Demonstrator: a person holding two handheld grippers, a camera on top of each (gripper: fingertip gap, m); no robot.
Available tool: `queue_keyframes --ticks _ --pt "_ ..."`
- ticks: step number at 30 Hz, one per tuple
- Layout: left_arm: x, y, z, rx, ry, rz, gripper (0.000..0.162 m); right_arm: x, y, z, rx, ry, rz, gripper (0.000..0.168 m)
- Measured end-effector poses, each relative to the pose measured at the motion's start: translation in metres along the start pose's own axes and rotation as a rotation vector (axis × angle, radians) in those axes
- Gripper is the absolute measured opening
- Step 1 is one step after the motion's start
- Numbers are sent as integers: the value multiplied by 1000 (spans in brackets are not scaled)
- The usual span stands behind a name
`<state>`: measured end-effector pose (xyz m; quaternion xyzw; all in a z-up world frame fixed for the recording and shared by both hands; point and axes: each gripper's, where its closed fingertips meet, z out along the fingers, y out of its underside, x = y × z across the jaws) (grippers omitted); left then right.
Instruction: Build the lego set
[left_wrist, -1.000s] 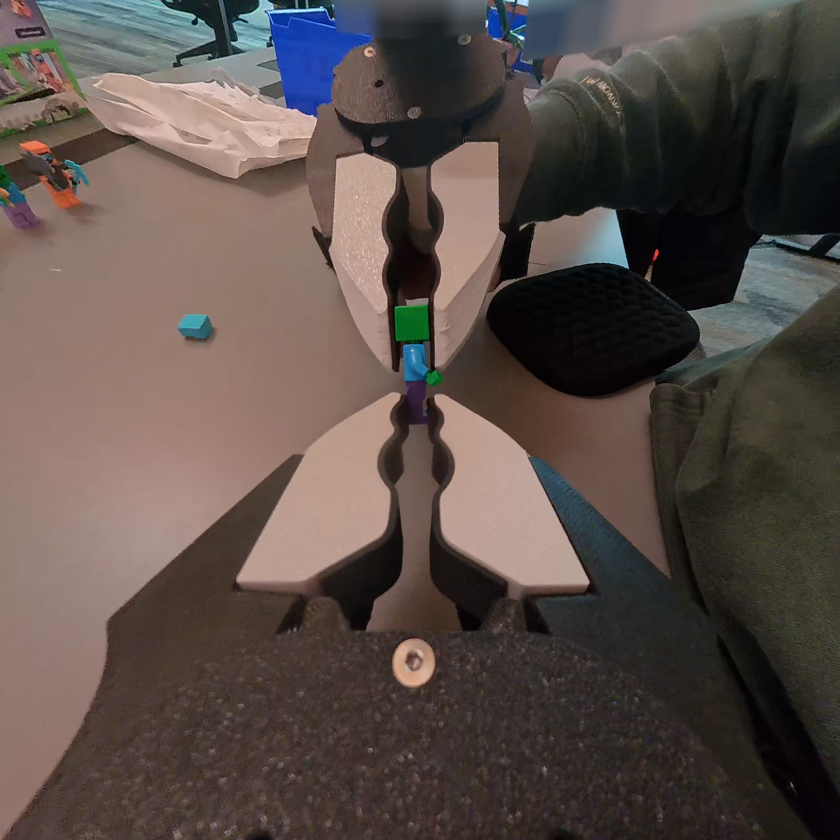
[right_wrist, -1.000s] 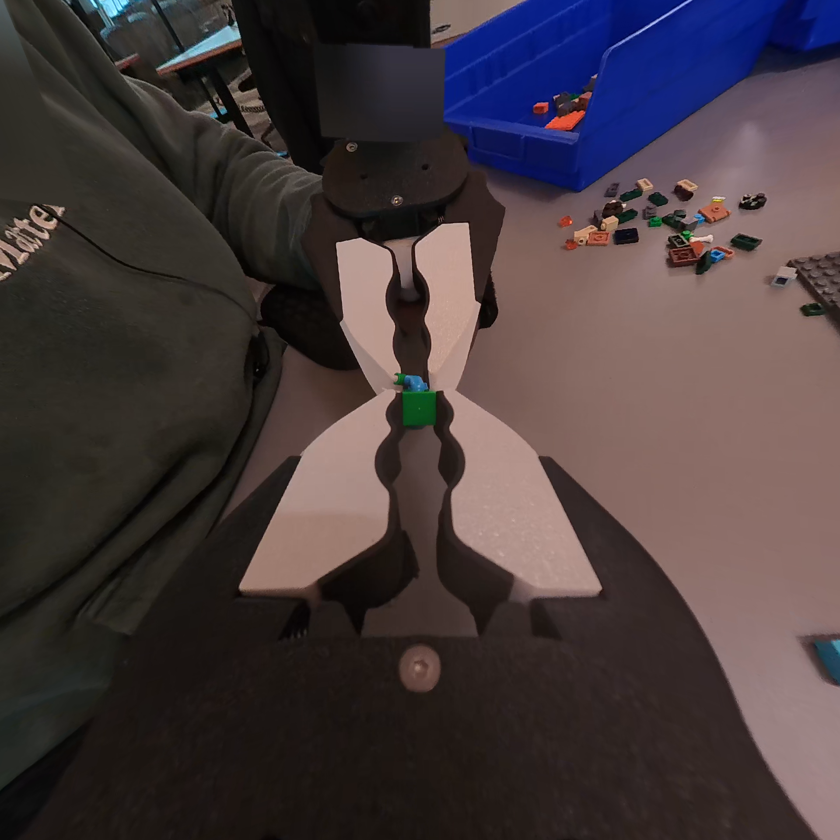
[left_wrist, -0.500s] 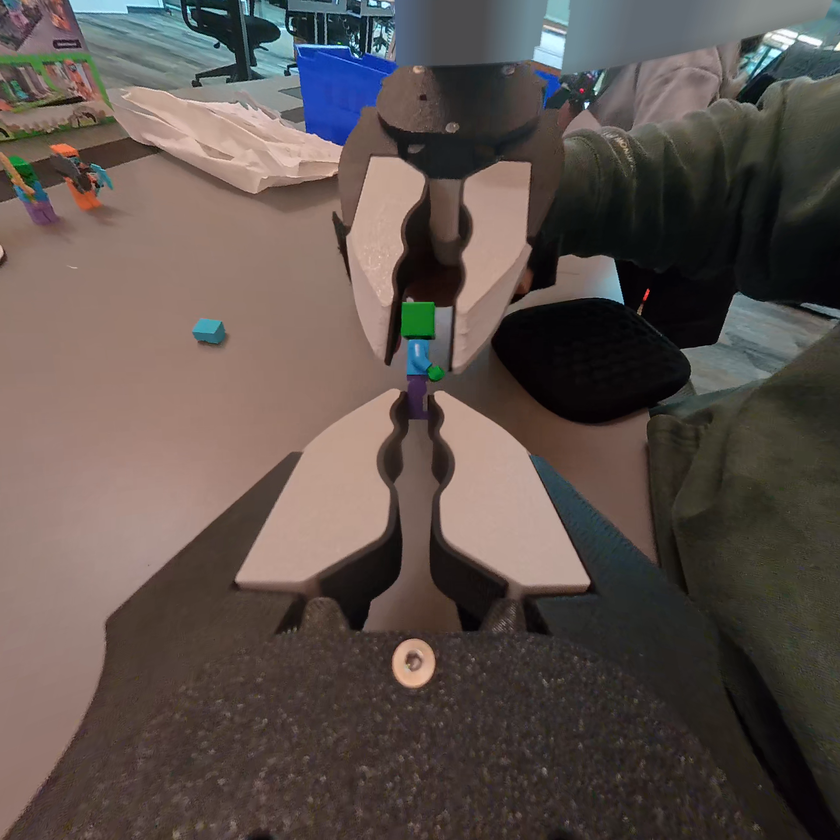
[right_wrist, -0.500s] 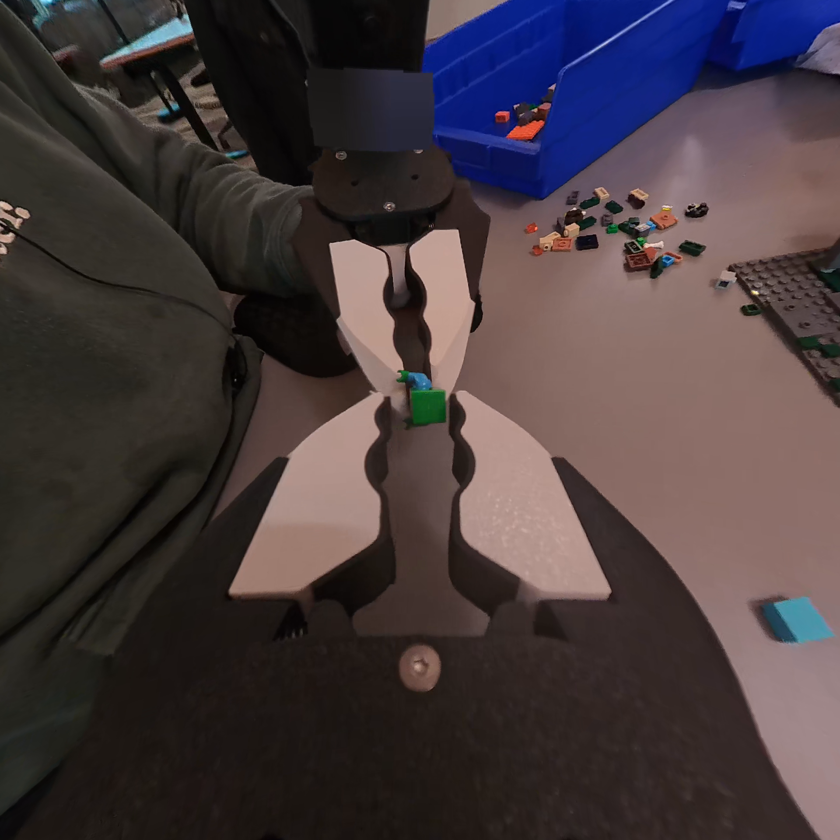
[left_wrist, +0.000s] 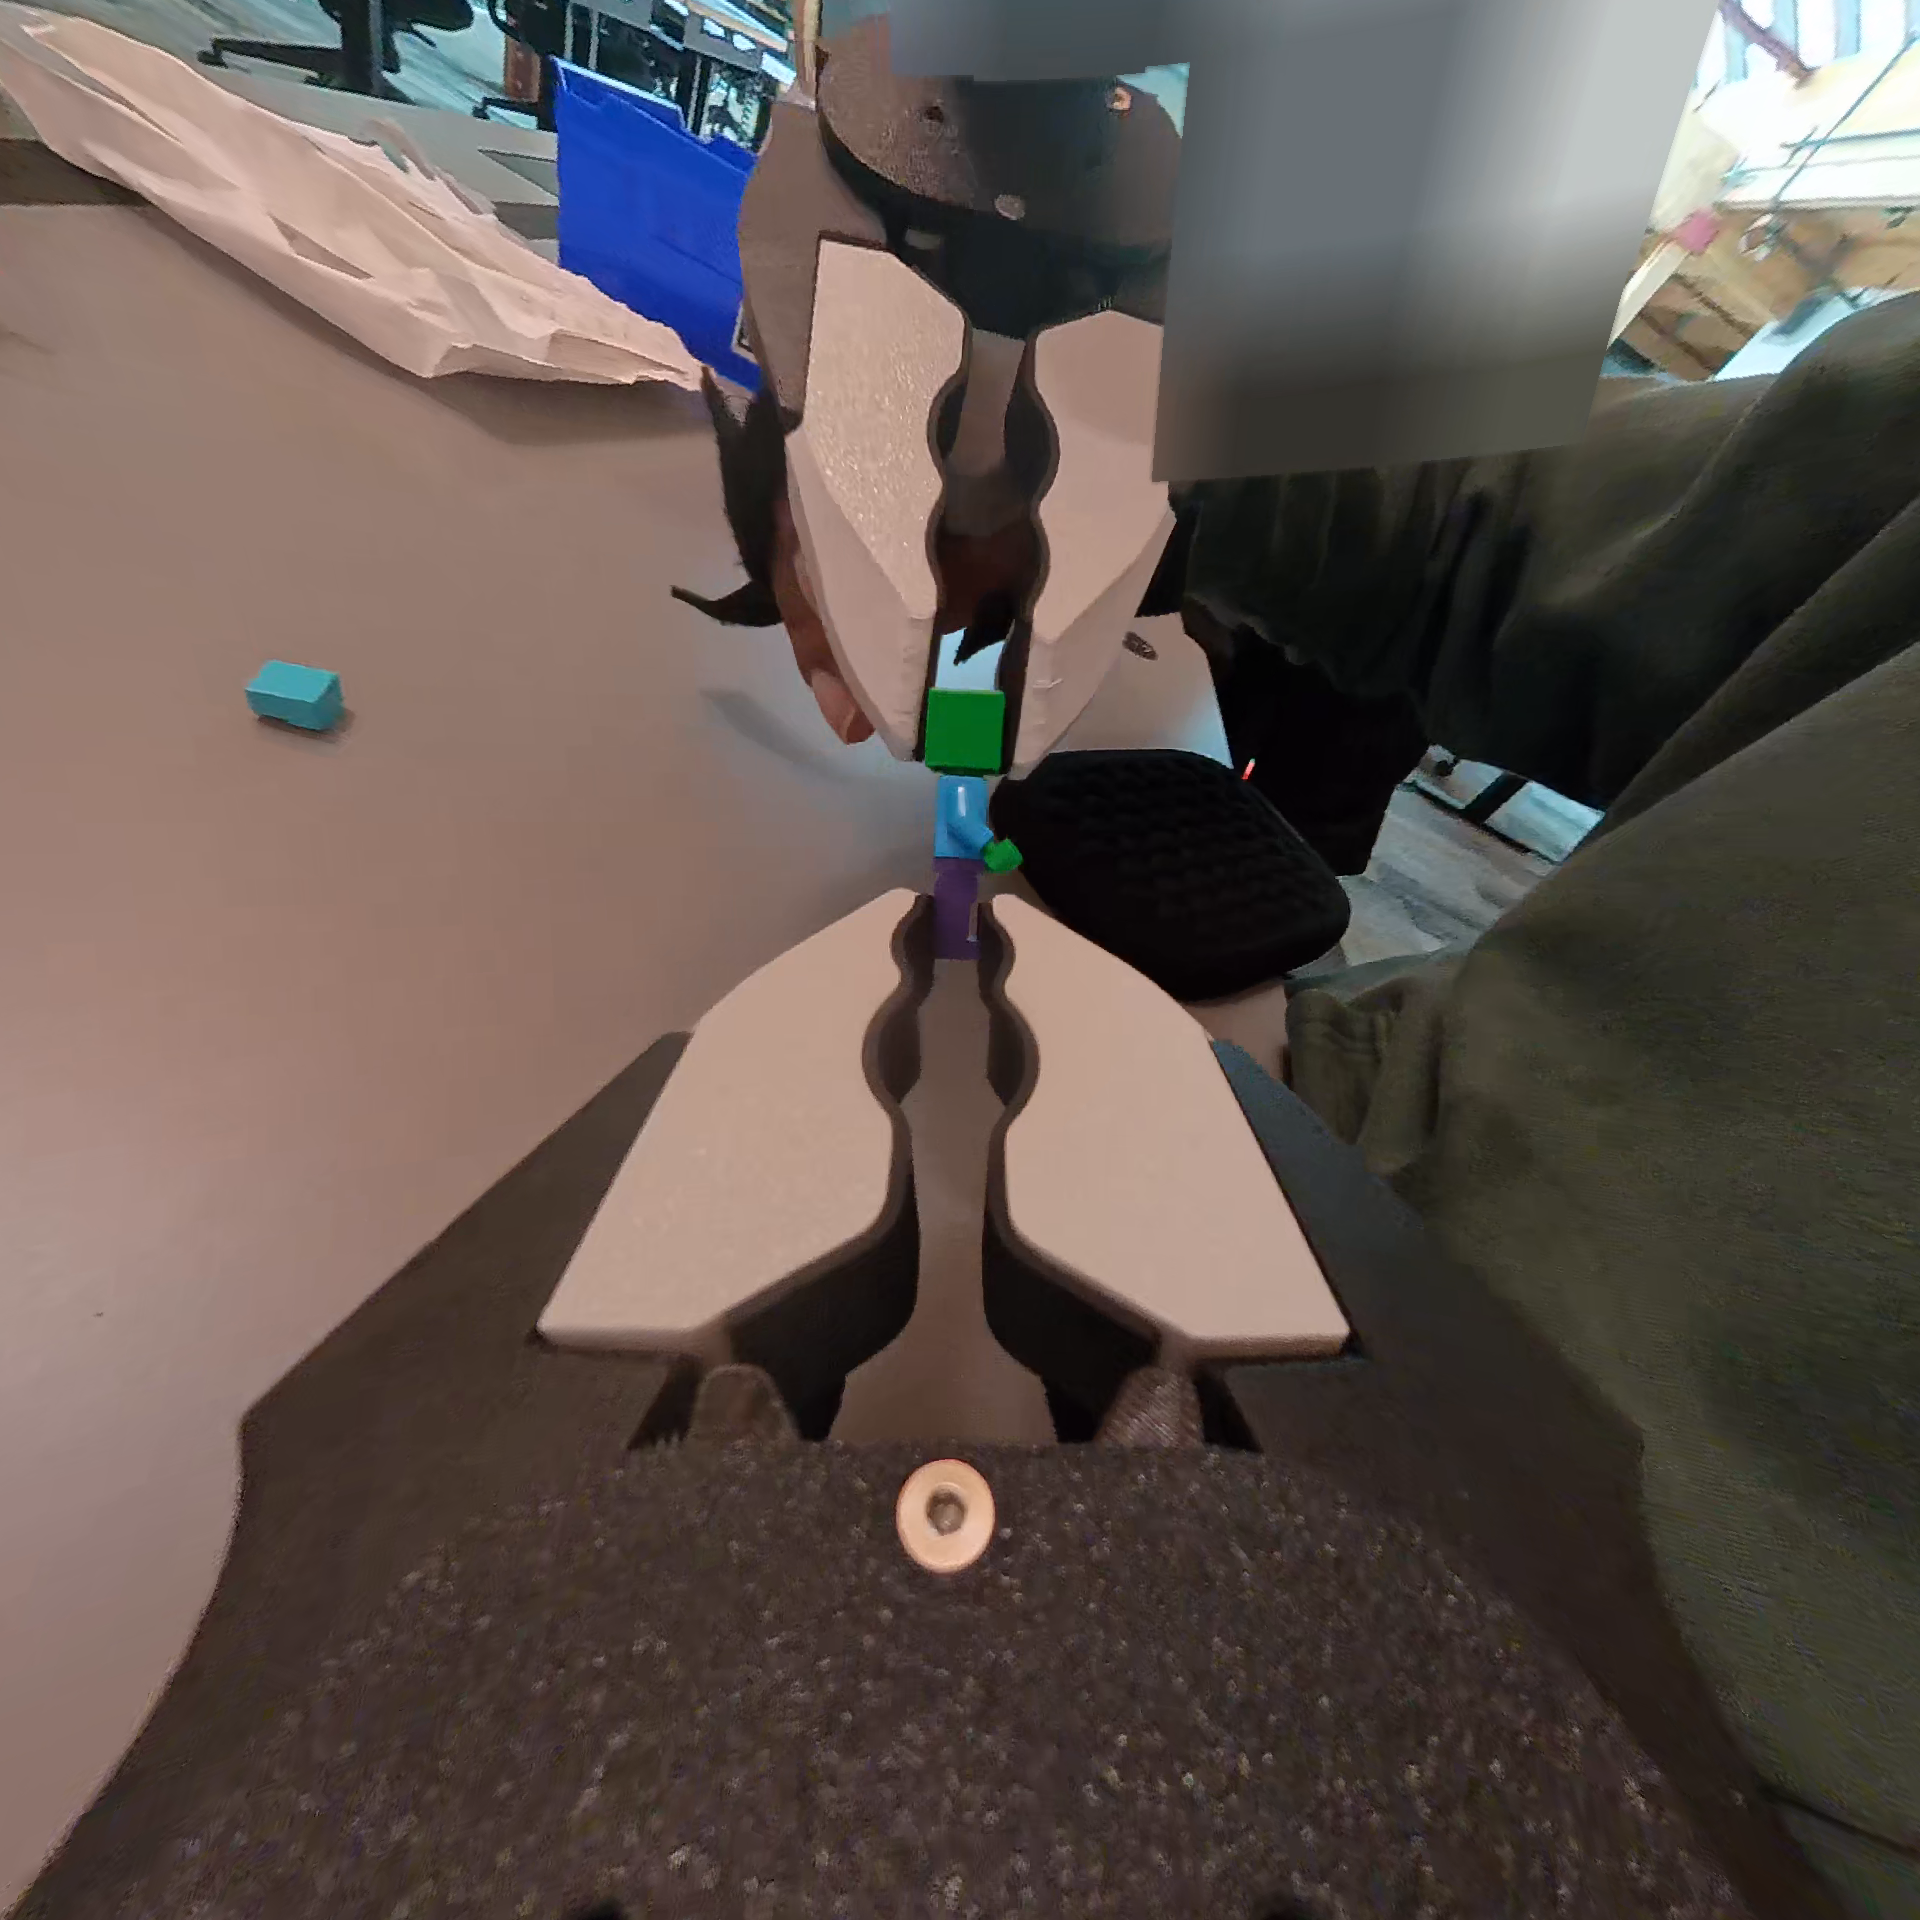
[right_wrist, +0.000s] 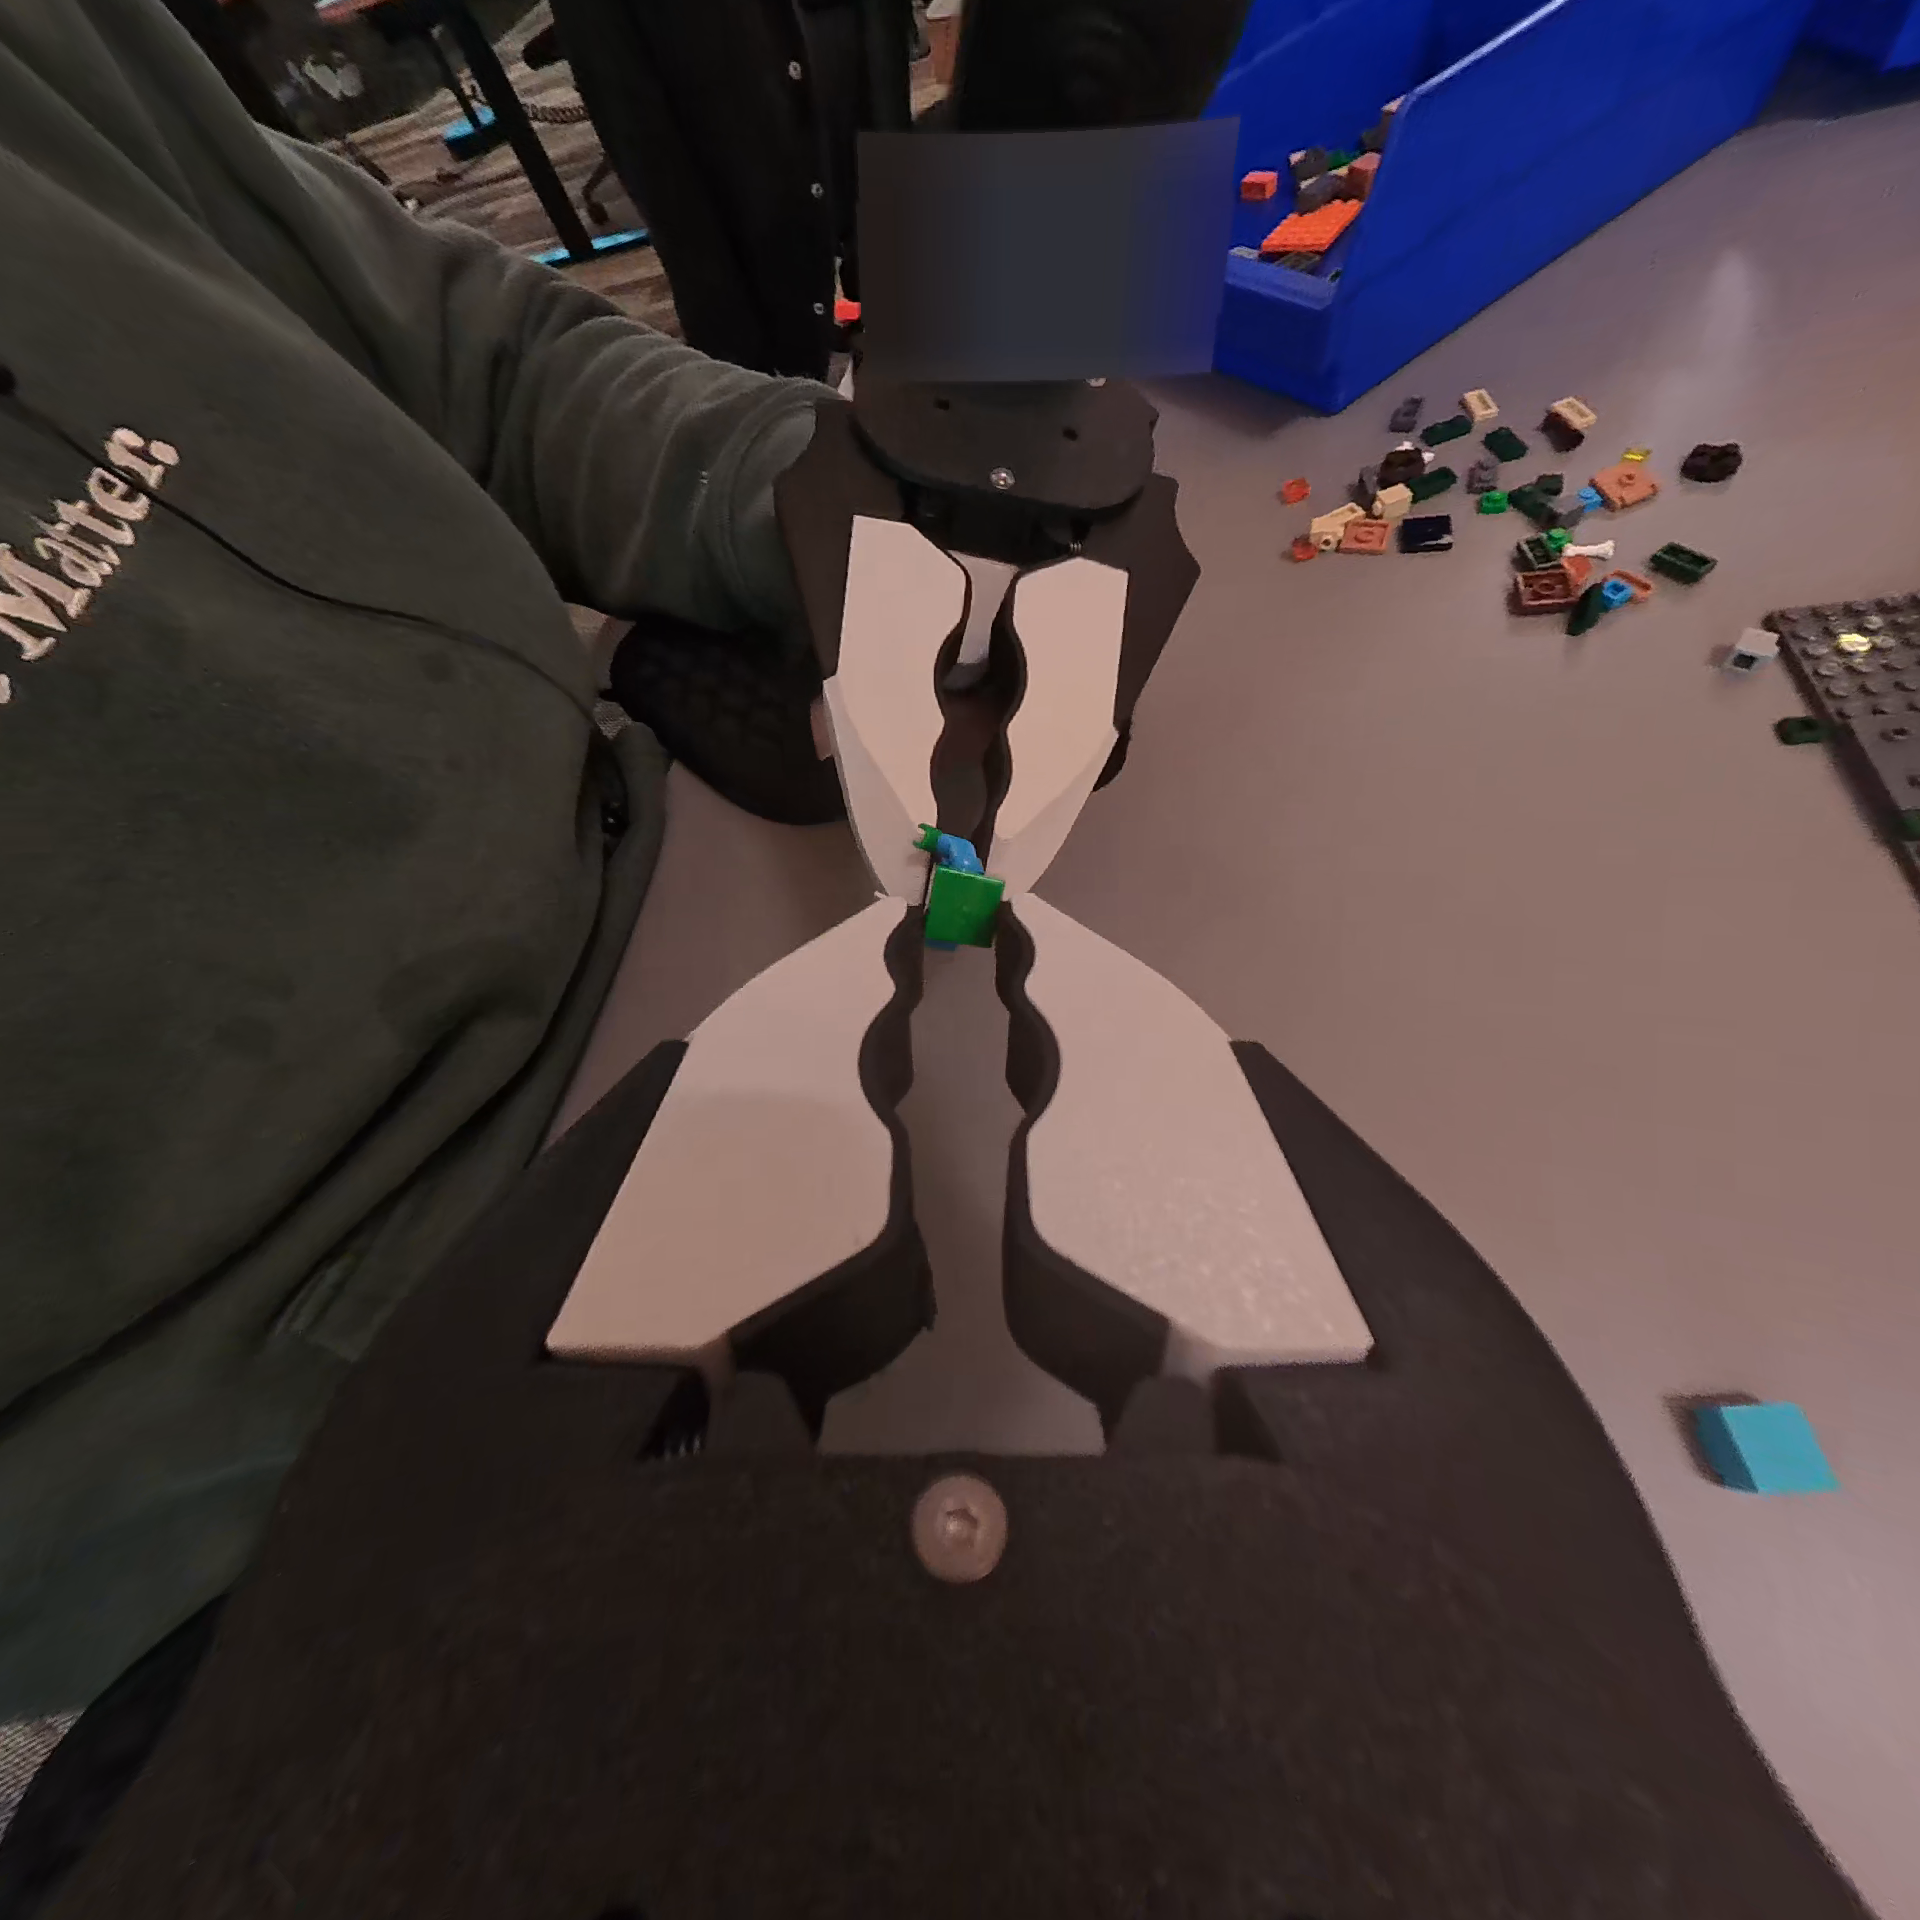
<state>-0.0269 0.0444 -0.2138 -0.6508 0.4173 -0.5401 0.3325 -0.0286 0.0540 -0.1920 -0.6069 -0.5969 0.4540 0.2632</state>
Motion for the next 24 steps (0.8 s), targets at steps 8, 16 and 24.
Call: queue_keyframes --ticks 8,16,24 --pt "2 0 1 2 21 -8 8 -1 0 -1 -7 -5 -6 13" --pt "-19 -8 -7 57 -107 -10 8 72 14 -52 -166 389 -34 20" --pt "-26 -3 -6 31 -152 10 8 137 77 -65 -500 437 -99 23"
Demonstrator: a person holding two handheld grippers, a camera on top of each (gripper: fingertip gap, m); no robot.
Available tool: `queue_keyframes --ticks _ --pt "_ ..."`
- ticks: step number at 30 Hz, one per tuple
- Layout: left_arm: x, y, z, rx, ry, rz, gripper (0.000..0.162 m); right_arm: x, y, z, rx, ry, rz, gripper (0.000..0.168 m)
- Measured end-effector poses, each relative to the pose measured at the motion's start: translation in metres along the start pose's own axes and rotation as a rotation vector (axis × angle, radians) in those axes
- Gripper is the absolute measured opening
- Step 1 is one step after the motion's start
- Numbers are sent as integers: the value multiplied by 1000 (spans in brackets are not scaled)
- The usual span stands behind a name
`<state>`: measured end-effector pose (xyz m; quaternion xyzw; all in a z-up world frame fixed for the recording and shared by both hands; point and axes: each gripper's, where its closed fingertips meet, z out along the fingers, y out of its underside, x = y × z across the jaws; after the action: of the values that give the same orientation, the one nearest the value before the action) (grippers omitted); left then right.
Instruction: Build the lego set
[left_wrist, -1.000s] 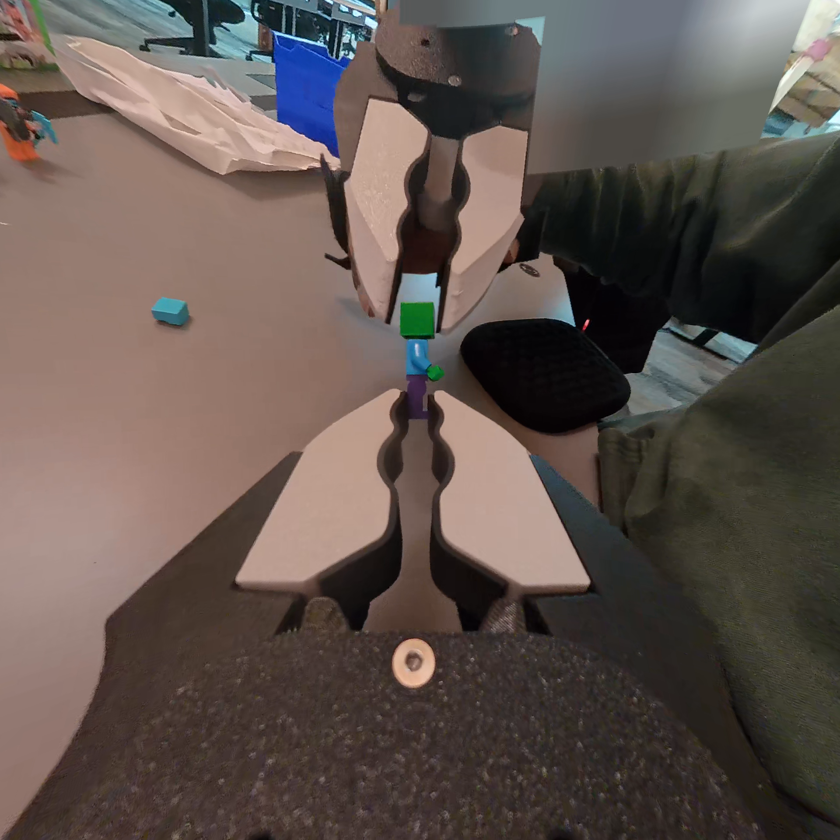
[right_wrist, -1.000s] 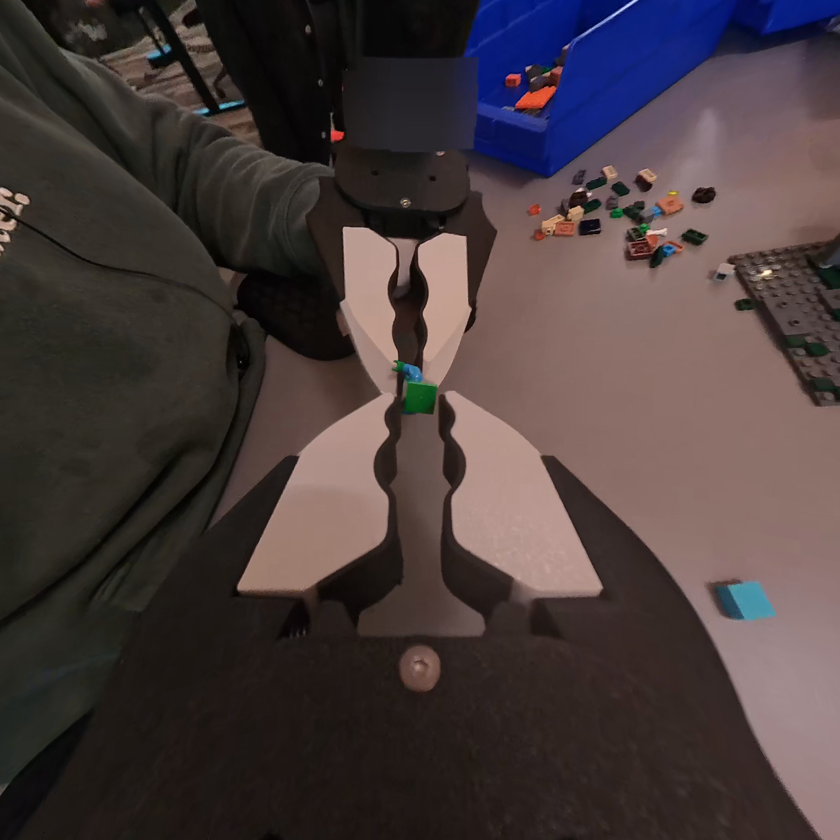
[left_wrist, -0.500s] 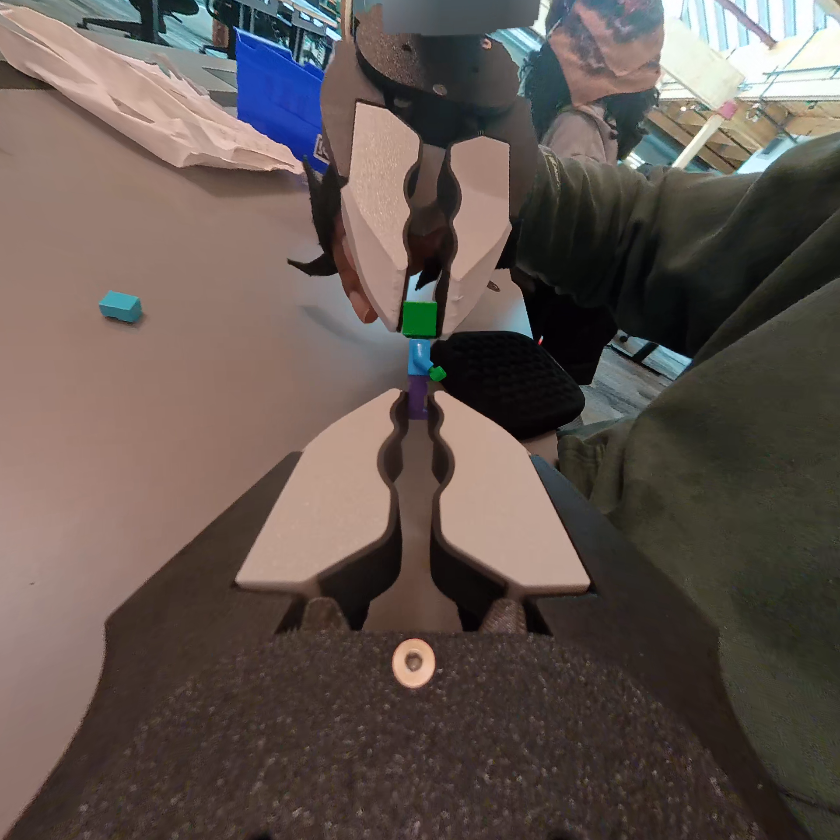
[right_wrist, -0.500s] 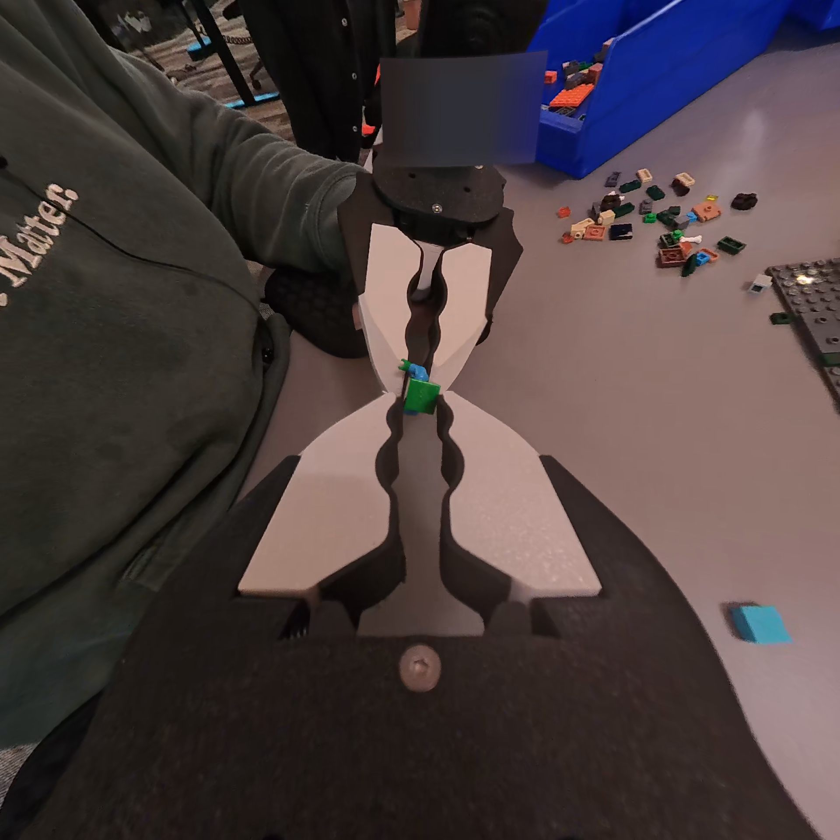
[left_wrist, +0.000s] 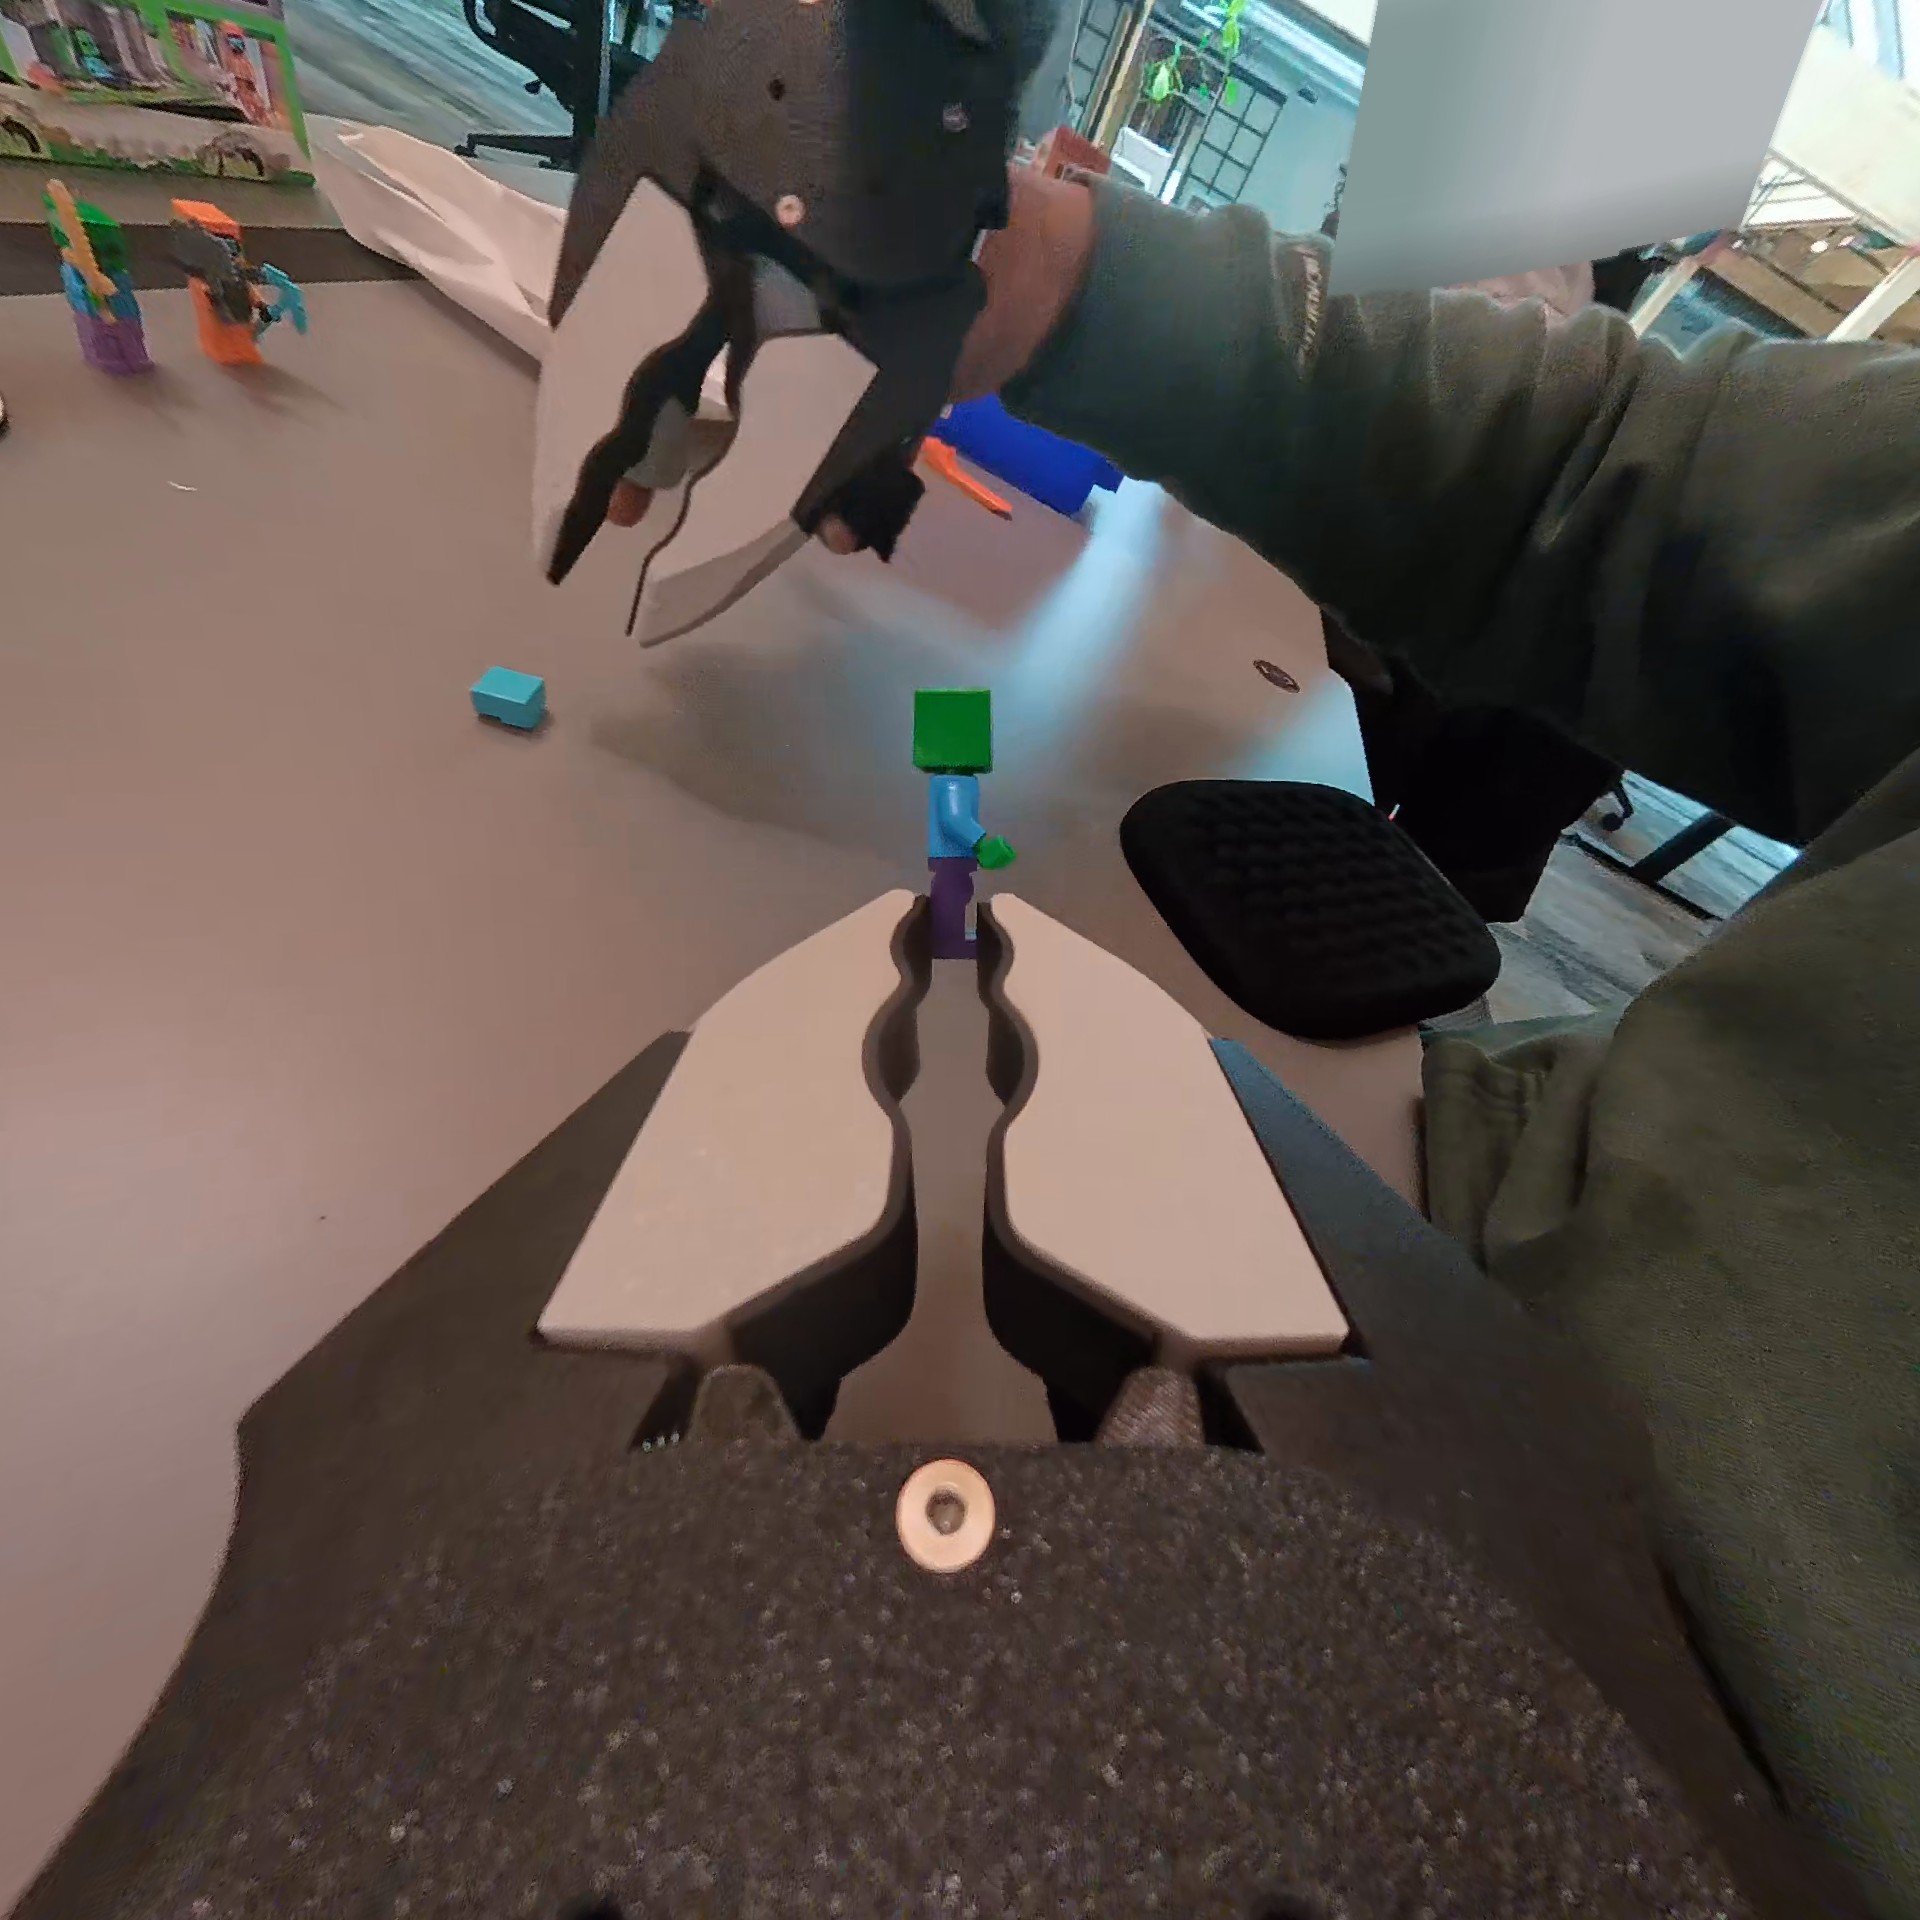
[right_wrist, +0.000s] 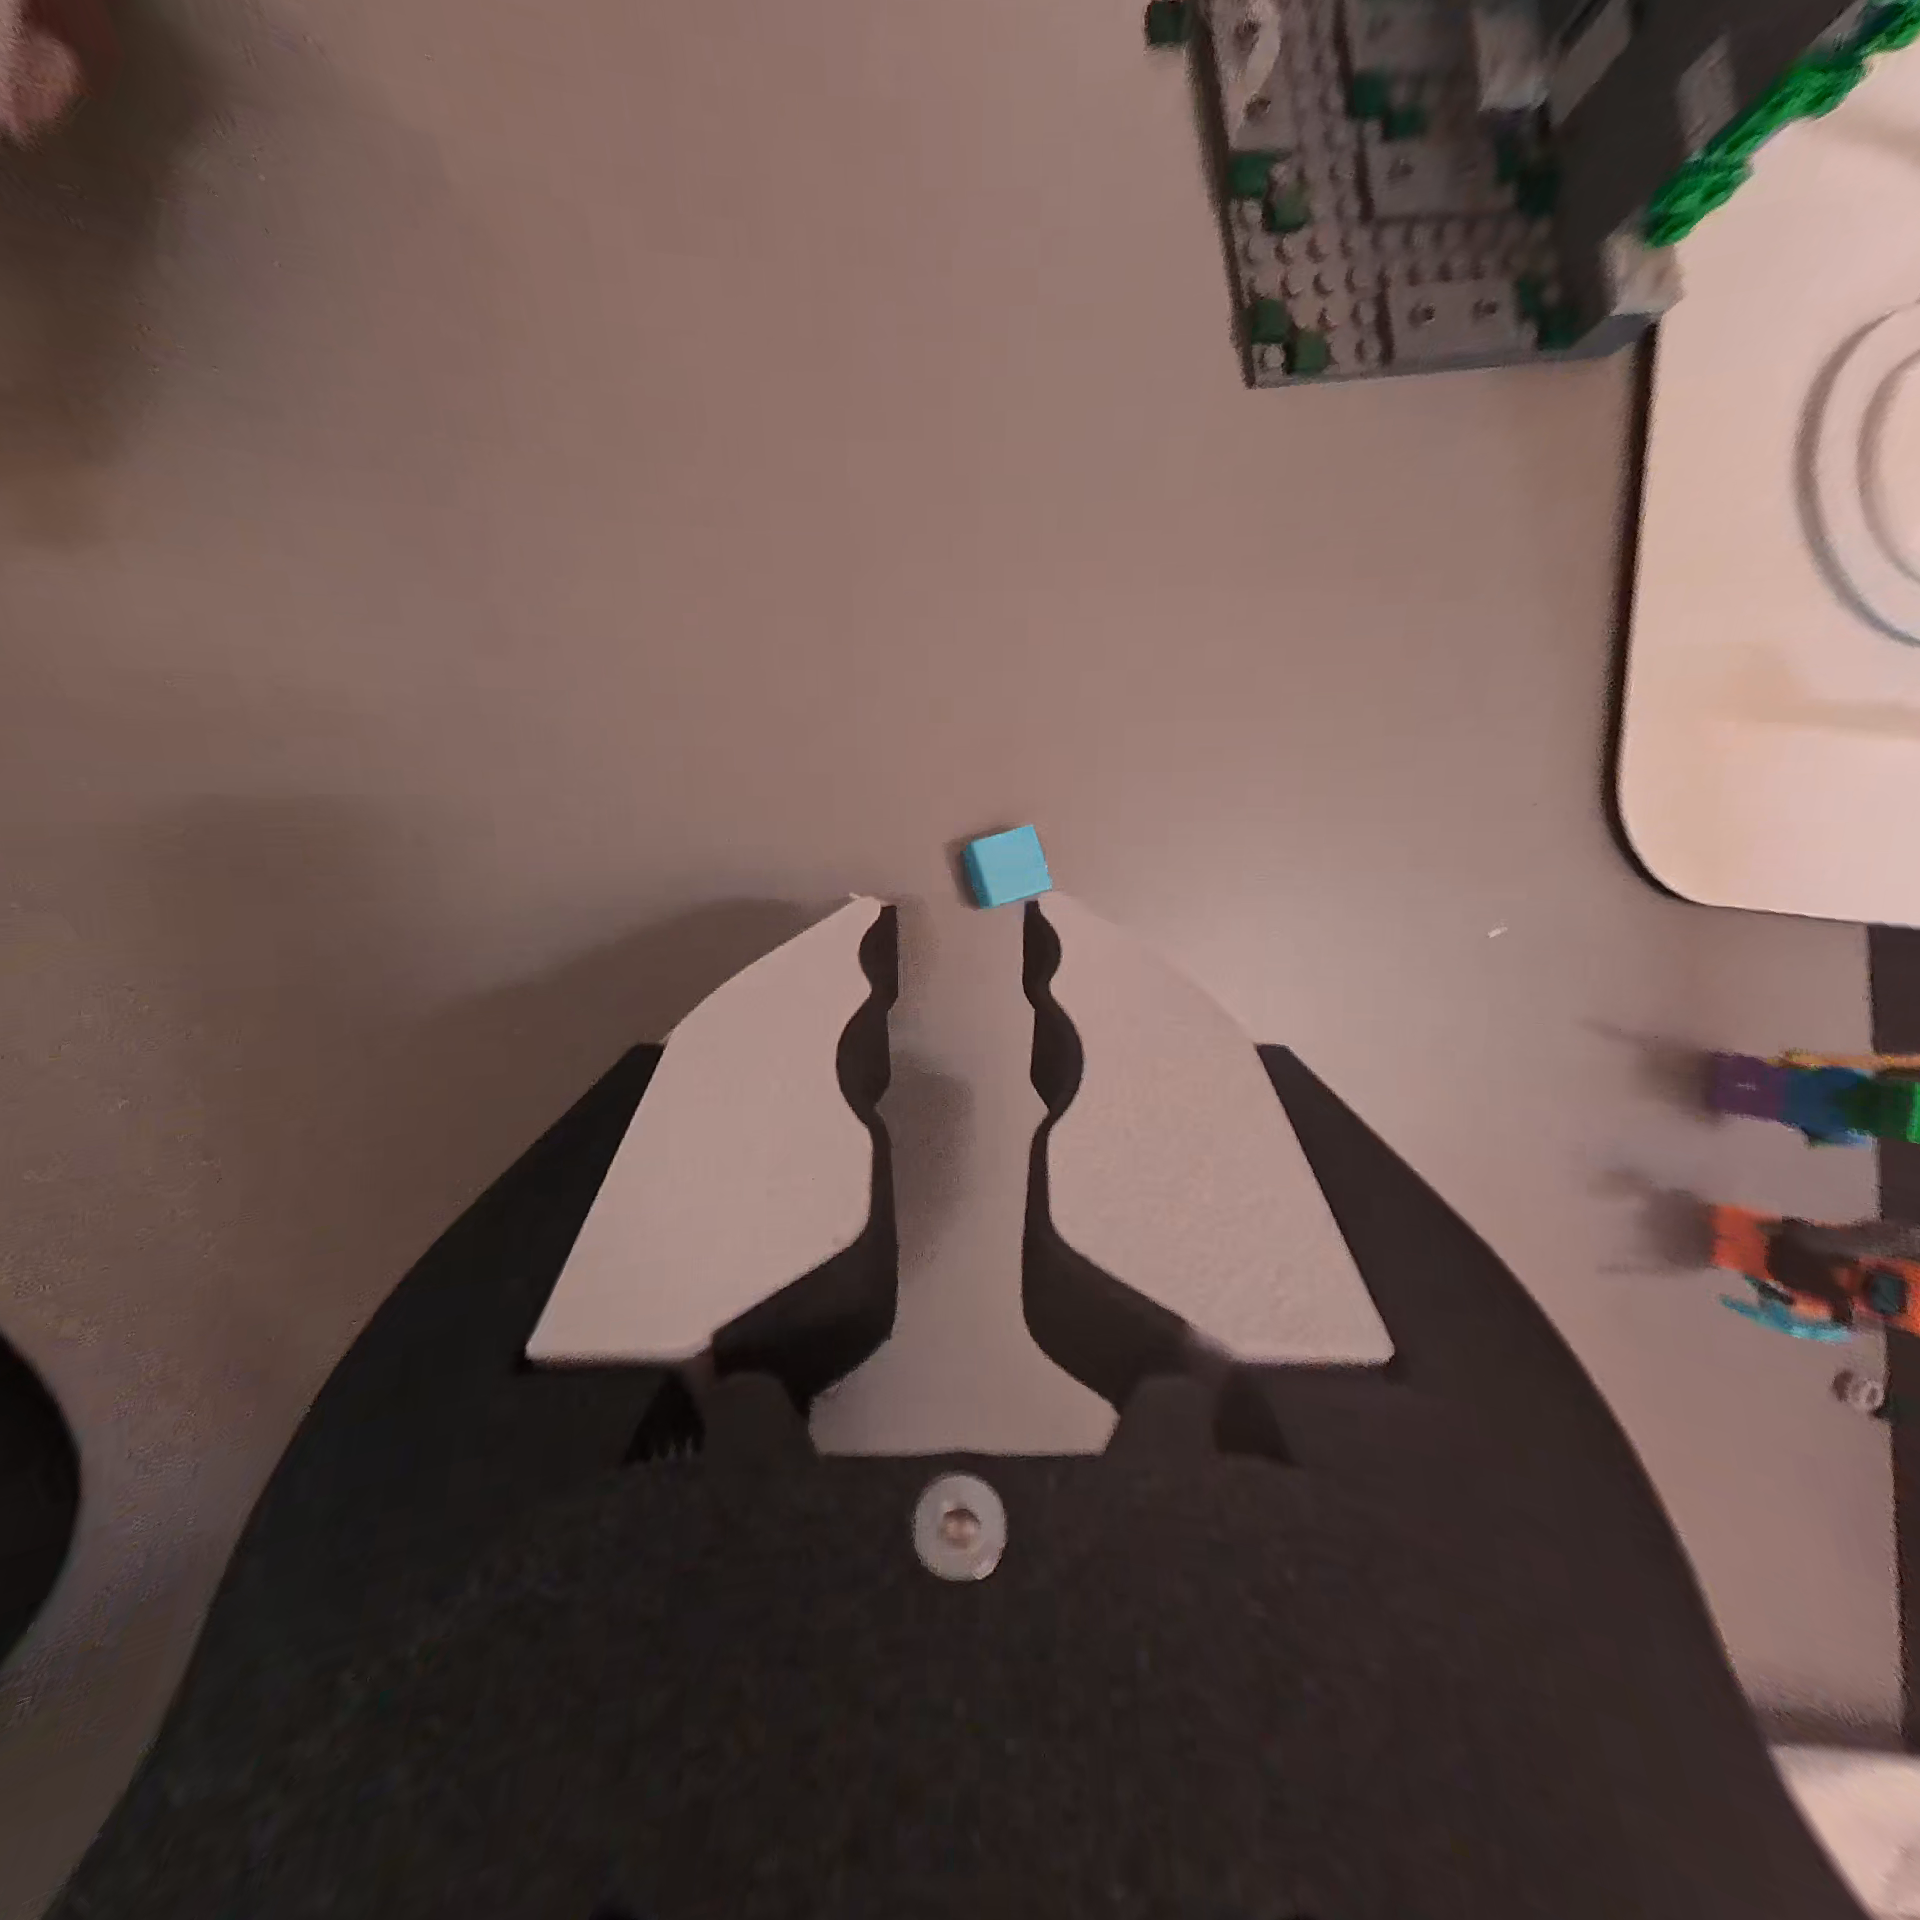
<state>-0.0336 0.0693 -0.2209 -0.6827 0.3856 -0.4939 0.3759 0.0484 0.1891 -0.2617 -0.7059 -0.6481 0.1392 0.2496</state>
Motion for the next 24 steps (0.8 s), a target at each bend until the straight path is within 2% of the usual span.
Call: queue_keyframes --ticks 10,12,14,16,20,24 --pt "-3 0 -1 -1 -5 0 8 14 8 32 -142 -137 -80 27" --pt "-2 1 -1 -2 -1 -3 8 12 11 35 -161 -161 -85 15" --pt "-2 1 -2 -3 4 -7 8 9 10 35 -150 -193 -78 15" --pt "-3 1 -2 -4 6 -14 8 5 2 31 -91 -236 -30 15" --pt "-3 0 -3 -1 13 -37 8 -13 -34 6 162 -458 205 15" --pt "-2 -1 -3 -1 18 -36 8 -27 -55 -21 336 -644 326 15"
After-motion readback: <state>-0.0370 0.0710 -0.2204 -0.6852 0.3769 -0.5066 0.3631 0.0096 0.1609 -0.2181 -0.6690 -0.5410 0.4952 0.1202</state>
